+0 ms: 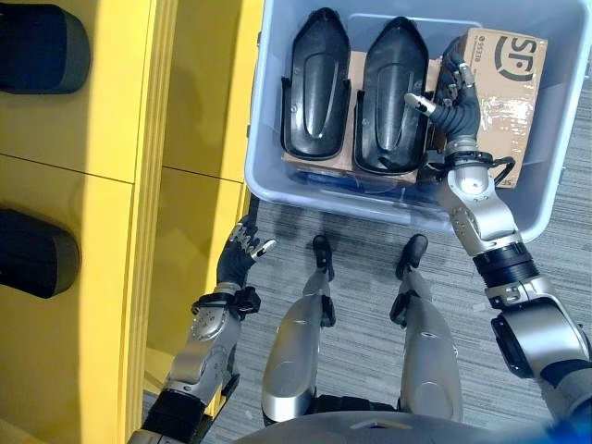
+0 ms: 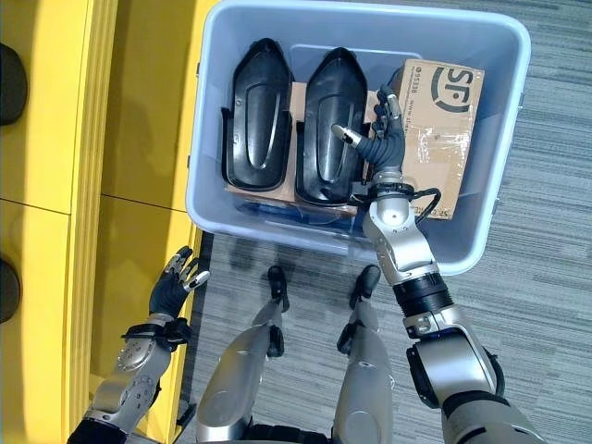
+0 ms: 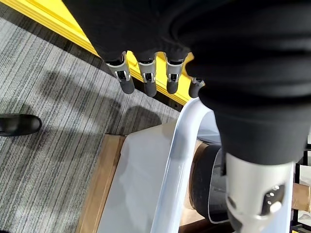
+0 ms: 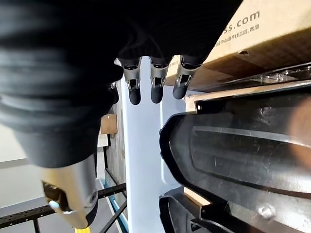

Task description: Move parts from the plastic box to the shelf.

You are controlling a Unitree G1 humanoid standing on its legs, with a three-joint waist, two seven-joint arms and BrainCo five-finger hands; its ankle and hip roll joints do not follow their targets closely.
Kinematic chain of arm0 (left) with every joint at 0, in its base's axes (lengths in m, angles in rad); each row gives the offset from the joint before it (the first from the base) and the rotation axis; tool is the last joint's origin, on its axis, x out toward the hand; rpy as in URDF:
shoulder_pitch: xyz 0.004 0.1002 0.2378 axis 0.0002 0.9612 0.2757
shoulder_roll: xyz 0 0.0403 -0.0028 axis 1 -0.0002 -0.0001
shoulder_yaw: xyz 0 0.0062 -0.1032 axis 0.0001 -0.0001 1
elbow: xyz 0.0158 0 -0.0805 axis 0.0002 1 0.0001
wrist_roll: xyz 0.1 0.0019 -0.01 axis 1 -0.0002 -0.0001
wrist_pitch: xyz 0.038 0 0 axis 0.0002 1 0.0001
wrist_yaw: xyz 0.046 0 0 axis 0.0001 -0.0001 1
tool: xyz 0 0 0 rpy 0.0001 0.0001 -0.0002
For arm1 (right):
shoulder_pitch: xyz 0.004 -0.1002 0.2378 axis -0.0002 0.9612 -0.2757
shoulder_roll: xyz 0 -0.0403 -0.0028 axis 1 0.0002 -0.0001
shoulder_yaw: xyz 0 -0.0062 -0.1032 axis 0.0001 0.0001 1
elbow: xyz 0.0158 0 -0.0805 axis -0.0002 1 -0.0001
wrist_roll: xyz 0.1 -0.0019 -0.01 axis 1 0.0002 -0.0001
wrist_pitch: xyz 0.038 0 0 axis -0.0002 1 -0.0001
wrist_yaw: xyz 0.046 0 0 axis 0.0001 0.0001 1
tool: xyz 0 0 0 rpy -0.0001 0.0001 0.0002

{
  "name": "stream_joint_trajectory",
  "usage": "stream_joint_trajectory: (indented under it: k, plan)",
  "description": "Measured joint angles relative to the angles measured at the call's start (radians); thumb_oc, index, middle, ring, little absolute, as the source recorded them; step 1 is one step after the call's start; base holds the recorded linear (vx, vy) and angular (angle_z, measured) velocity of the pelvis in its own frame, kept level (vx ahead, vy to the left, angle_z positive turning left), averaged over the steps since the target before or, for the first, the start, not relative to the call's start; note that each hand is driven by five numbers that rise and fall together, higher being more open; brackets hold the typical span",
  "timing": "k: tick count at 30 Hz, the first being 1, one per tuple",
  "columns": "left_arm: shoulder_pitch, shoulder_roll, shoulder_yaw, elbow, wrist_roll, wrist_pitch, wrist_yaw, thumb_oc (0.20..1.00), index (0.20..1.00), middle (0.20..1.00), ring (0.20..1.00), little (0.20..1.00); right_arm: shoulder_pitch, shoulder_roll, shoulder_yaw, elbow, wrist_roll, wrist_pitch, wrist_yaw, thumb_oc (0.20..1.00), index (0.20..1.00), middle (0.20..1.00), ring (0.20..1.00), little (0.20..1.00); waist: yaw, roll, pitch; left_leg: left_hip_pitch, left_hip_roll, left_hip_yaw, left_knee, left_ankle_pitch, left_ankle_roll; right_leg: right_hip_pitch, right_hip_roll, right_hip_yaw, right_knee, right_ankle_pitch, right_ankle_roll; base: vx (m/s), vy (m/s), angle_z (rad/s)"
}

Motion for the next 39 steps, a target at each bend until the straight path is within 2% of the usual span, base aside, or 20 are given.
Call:
stream_joint_trajectory:
  k: [7,10,28,33,38,39]
  plan:
    - [-0.016,0.015,-0.013,0.001,-0.001,-0.021,0.005,1.0,1.0,1.0,1.0,1.0,-0.137,-0.037,-0.003,0.225,0.008,0.0,-0.032,1.0,1.0,1.0,1.0,1.0,0.002,0.003,0.013,-0.053,-0.009,0.003,0.0,0.009,0.006,-0.063,-0.009,0.009,0.014,0.004,-0.003,0.0,0.0,0.0]
    - [-0.025,0.03,-0.023,0.004,-0.001,-0.021,0.006,1.0,1.0,1.0,1.0,1.0,-0.153,-0.04,-0.037,0.241,0.007,-0.008,-0.049,1.0,1.0,1.0,1.0,1.0,0.003,0.007,0.019,-0.067,-0.009,0.0,0.0,0.012,0.01,-0.077,-0.01,0.009,0.018,0.004,-0.003,0.0,0.002,0.01]
    - [-0.044,0.029,-0.04,0.004,-0.001,-0.037,0.028,1.0,1.0,1.0,1.0,1.0,-0.234,-0.039,-0.026,0.355,0.005,-0.051,-0.051,1.0,1.0,1.0,1.0,1.0,-0.003,0.007,0.019,-0.113,-0.011,-0.022,0.01,0.023,0.011,-0.118,-0.015,-0.001,0.037,0.005,-0.004,0.01,-0.001,0.02]
    - [-0.052,0.023,-0.04,0.004,-0.001,-0.037,0.037,1.0,1.0,1.0,1.0,1.0,-0.166,-0.035,0.005,0.127,-0.018,-0.024,-0.074,1.0,1.0,1.0,1.0,1.0,-0.006,0.006,0.019,-0.139,-0.01,-0.025,0.018,0.025,0.012,-0.14,-0.017,-0.002,0.044,0.006,-0.006,0.0,0.001,0.02]
    - [-0.077,0.023,-0.034,0.003,0.0,-0.037,0.062,1.0,1.0,1.0,1.0,1.0,-0.102,-0.031,0.0,-0.174,-0.165,-0.018,-0.119,1.0,1.0,1.0,1.0,1.0,-0.012,0.005,0.02,-0.138,-0.014,-0.027,0.018,0.026,0.014,-0.137,-0.021,-0.003,0.045,0.006,-0.006,0.0,0.002,0.01]
    - [-0.084,0.023,-0.025,0.003,0.001,-0.037,0.07,1.0,1.0,1.0,1.0,1.0,-0.101,-0.03,-0.002,-0.274,-0.25,-0.017,-0.132,1.0,1.0,1.0,1.0,1.0,-0.022,0.005,0.02,-0.137,-0.016,-0.028,0.018,0.028,0.016,-0.137,-0.024,-0.004,0.05,0.006,-0.006,0.0,0.019,0.04]
